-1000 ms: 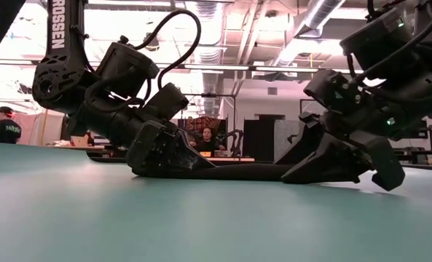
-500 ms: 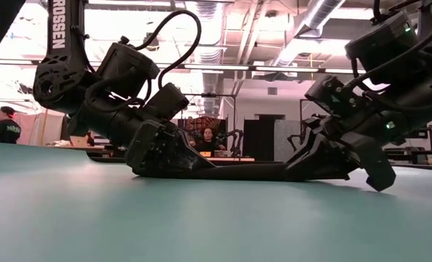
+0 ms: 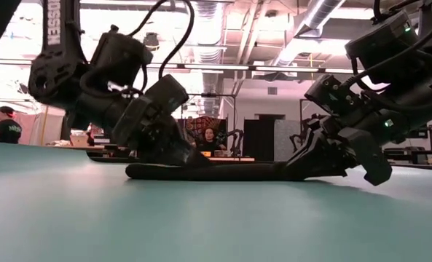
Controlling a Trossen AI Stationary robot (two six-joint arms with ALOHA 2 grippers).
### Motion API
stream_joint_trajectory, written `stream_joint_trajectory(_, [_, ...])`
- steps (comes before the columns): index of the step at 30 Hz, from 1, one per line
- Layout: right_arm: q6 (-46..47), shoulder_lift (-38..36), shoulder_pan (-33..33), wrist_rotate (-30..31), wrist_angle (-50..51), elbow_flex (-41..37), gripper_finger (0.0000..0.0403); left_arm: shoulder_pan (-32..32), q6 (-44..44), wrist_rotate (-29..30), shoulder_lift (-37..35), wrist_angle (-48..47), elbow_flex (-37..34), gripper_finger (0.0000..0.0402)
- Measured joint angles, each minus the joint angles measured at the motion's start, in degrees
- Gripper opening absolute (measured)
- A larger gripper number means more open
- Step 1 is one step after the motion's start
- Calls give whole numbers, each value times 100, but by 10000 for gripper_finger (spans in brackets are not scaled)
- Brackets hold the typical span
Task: Roll towel
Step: Roll the brown towel
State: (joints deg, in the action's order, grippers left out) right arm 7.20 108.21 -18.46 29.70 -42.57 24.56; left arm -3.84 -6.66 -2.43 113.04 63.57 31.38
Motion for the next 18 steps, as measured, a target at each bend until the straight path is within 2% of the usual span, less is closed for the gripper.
stream_joint_trajectory(7, [269,-1,-7,-35,-7,-2,58,-78,600,1075,-1112,-1834,9,0])
stream_joint_trajectory(10, [284,-1,-7,-50,-9,-2,58,-150,861,1435,-1309,-2415,13,0])
stream_joint_trajectory(18, [286,-7,-9,-187,-9,-7,58,-142,1725,1531,-1309,-2546,13,0])
